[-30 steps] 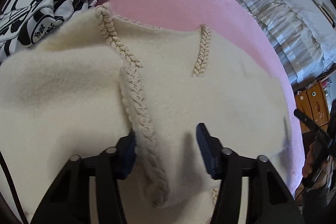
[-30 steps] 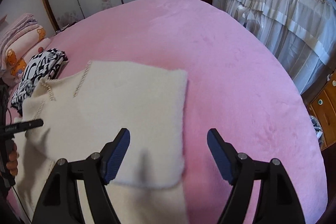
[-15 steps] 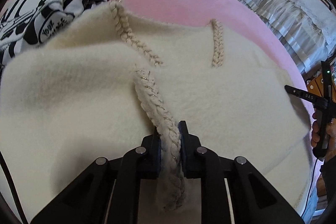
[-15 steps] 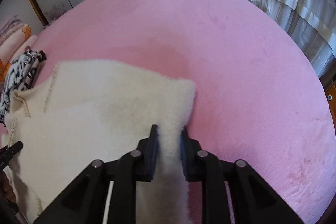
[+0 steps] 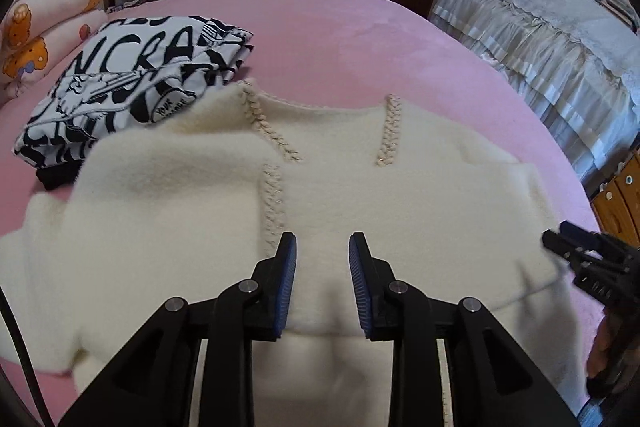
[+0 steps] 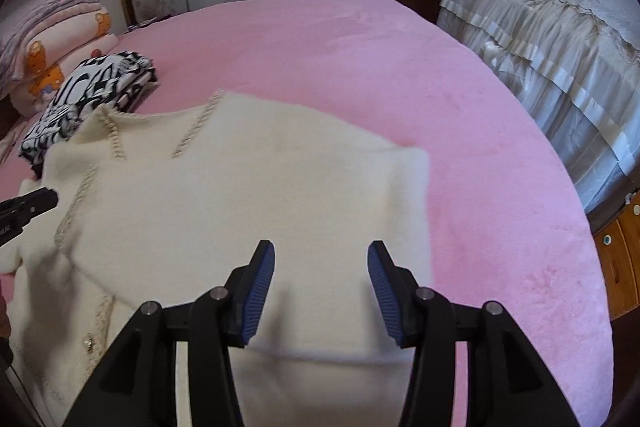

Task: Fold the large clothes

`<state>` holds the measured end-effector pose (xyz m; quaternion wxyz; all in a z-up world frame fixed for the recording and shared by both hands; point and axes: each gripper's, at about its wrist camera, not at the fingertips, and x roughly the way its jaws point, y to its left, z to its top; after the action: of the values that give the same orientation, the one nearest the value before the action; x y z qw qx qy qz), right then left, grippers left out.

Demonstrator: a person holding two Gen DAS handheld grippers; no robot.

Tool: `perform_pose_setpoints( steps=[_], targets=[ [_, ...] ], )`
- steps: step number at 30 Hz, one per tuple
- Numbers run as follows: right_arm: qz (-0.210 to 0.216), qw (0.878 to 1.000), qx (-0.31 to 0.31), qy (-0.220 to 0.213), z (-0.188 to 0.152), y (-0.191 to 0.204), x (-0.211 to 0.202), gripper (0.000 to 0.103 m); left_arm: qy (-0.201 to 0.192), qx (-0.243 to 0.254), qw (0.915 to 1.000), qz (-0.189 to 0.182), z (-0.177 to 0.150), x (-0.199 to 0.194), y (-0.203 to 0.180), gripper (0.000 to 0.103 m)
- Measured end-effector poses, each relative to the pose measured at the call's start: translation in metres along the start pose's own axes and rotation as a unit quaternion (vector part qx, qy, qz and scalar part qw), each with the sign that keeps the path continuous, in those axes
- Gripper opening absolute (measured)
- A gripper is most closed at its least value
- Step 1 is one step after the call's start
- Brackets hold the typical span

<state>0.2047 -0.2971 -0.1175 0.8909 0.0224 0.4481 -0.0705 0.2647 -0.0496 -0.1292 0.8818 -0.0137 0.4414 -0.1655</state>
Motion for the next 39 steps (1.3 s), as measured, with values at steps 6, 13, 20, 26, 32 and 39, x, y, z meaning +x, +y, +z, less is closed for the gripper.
perform_pose_setpoints(
  steps=[6,13,20,26,32,39],
  targets=[
    [0.031,0.999,-0.032,0.019,-0.021,0.057,0.017,0.049,0.042,-0.018,0.998,0.044,-0.016,0.041,-0.008,0.023],
    [-0.101,0.994,-0.022,0.02,-0.036,-0.006,0.034,0.046,0.062,-0.051,0.9967,0.013,-0.028,0.045,0.022,0.019],
    [-0.147,0.989,0.017,0.018,-0.042,-0.053,0.02,0.041,0.063,-0.047,0.9965,0.028,-0.027,0.044,0.01,0.021],
    [-0.139,0.989,0.034,0.023,-0.044,-0.051,0.018,0.041,0.071,-0.039,0.9965,0.02,-0.024,0.043,0.0,0.043],
    [-0.115,0.99,0.079,0.036,-0.055,-0.044,0.008,0.042,0.078,-0.031,0.996,0.031,-0.036,0.021,-0.014,0.068],
    [-0.064,0.989,0.12,0.057,-0.088,-0.026,-0.018,0.042,0.077,-0.053,0.9944,0.049,-0.087,-0.029,-0.016,0.069]
  ],
)
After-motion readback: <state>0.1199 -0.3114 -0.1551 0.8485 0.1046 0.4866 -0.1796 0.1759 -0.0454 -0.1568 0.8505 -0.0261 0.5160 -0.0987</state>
